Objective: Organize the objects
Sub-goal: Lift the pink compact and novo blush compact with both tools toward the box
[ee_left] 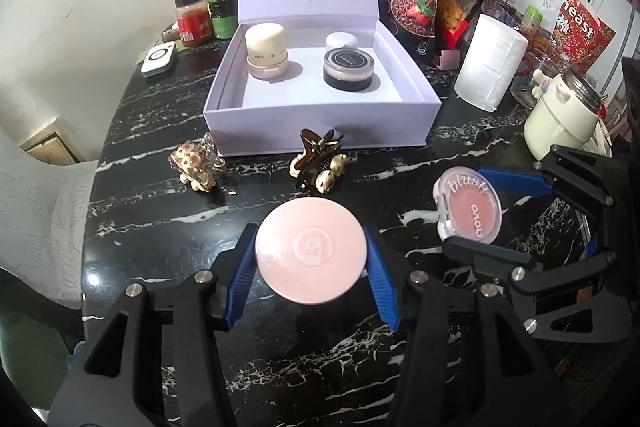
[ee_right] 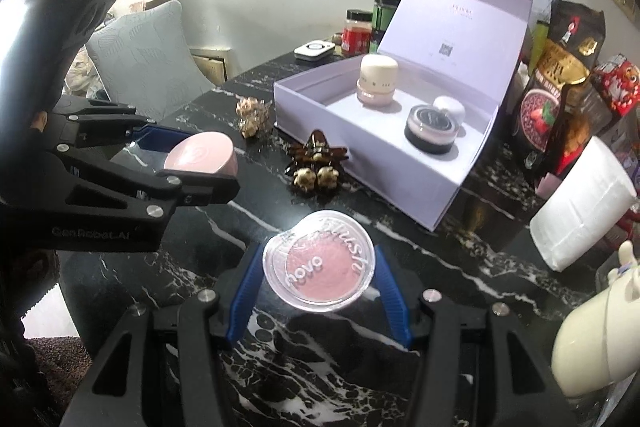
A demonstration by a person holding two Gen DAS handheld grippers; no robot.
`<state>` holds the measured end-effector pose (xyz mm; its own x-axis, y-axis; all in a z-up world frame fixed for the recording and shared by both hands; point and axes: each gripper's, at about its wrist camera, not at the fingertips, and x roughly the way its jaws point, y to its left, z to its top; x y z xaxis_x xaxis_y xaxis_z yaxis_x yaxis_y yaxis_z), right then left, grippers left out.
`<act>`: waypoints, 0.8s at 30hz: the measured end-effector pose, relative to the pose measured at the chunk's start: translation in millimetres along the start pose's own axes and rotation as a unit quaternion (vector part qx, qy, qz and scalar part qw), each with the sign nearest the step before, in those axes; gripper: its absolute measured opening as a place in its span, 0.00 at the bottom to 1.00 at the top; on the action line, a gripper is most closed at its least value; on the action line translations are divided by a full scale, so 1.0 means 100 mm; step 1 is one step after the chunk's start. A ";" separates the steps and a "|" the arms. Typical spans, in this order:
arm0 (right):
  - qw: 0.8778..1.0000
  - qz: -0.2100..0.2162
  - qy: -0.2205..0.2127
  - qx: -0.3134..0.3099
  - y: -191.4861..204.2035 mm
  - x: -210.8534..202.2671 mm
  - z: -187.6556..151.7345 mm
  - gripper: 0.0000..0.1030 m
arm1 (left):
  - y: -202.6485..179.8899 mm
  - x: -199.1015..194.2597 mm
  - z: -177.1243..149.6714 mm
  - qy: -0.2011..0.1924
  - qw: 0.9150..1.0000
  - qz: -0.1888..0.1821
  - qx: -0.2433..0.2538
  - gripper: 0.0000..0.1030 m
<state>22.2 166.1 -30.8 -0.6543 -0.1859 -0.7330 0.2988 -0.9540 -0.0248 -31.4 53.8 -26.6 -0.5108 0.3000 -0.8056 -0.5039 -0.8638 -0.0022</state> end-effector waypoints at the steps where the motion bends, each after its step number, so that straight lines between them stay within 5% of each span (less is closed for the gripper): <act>1: 1.000 0.001 -0.001 -0.001 -0.01 -0.02 0.02 0.55 | 0.00 -0.01 0.01 -0.001 1.000 0.002 0.001 0.48; 24: 0.999 -0.004 -0.033 -0.021 -0.27 -0.21 0.46 0.55 | -0.04 -0.10 0.53 -0.017 1.000 -0.007 0.007 0.49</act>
<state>-4.0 184.5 16.5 -0.7002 -0.1948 -0.6869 0.3213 -0.9451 -0.0596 -61.1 75.8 12.2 -0.5261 0.3264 -0.7853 -0.5206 -0.8538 -0.0062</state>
